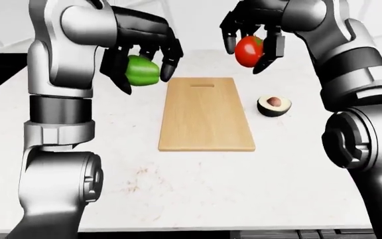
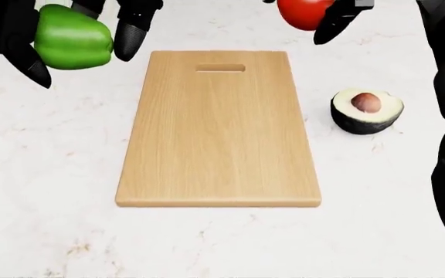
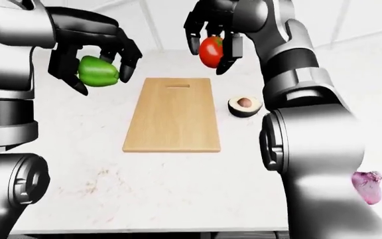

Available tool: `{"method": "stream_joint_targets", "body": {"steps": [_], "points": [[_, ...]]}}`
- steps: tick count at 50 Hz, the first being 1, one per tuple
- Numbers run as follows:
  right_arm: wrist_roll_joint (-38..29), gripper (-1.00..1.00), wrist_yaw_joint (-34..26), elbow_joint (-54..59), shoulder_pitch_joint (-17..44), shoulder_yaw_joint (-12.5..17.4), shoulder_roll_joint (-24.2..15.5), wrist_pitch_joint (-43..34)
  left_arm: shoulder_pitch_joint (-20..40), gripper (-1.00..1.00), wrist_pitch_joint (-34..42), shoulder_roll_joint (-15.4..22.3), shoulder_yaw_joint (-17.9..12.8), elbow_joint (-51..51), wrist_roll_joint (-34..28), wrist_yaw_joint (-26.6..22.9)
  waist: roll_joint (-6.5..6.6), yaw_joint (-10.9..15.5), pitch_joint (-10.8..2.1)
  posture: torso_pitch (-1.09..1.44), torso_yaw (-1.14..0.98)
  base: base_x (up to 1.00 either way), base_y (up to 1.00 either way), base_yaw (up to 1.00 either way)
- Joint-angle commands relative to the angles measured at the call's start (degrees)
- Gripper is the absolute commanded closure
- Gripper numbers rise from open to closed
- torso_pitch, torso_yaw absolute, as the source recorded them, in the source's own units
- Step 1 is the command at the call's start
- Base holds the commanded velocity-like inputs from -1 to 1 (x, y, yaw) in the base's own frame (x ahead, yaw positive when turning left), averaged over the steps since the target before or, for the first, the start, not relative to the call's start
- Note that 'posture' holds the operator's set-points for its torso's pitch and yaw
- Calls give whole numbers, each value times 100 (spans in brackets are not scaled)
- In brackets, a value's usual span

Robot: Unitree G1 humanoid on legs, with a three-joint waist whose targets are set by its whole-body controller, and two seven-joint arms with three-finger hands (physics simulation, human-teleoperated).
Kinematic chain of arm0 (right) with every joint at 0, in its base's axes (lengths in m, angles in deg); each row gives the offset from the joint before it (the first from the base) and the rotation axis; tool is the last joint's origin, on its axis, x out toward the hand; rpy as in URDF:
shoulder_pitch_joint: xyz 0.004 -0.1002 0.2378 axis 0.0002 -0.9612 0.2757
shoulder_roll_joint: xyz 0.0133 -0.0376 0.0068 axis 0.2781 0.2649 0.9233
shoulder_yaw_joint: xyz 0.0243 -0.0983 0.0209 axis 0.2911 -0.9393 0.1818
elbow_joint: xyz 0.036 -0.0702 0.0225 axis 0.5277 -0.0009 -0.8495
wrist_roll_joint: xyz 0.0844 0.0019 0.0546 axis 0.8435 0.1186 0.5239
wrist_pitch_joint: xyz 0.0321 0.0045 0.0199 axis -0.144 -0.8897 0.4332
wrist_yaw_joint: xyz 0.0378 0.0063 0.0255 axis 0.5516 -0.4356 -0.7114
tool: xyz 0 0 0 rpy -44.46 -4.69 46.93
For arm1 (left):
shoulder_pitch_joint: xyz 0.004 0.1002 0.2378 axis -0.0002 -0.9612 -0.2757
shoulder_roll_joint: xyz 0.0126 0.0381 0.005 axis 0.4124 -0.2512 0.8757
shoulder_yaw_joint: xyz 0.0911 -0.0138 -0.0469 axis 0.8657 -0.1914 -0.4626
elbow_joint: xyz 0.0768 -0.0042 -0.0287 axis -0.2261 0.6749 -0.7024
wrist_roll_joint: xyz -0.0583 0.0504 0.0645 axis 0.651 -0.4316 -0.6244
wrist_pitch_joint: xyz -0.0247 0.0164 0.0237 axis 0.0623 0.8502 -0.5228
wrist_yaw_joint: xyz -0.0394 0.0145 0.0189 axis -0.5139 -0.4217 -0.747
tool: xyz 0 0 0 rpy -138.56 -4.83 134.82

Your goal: Place the avocado, onion, tomato and bell pepper on the cutting board.

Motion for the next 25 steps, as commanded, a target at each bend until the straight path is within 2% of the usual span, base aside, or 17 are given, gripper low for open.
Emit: {"method": "stream_joint_targets", "body": {"steps": [1,9,16,25], "points": [[54,100,217,-226,278,51,-15,-55,244,100,19,77,-112,-192,78,93,13,-5,-228,0,0,0,0,0],[-86,100,557,-123,185,-11,304,-161,132,100,38,91,-106,-261,88,68,35,-6,-243,0,0,0,0,0],[-152,100,734,-43,136,-3,486,-413,113,100,55,133,-133,-352,139,-13,51,-4,-265,0,0,0,0,0],[-396,100,973,8,-93,-108,679,-376,22,100,18,85,-105,-388,172,-6,63,-6,-277,0,0,0,0,0]]}}
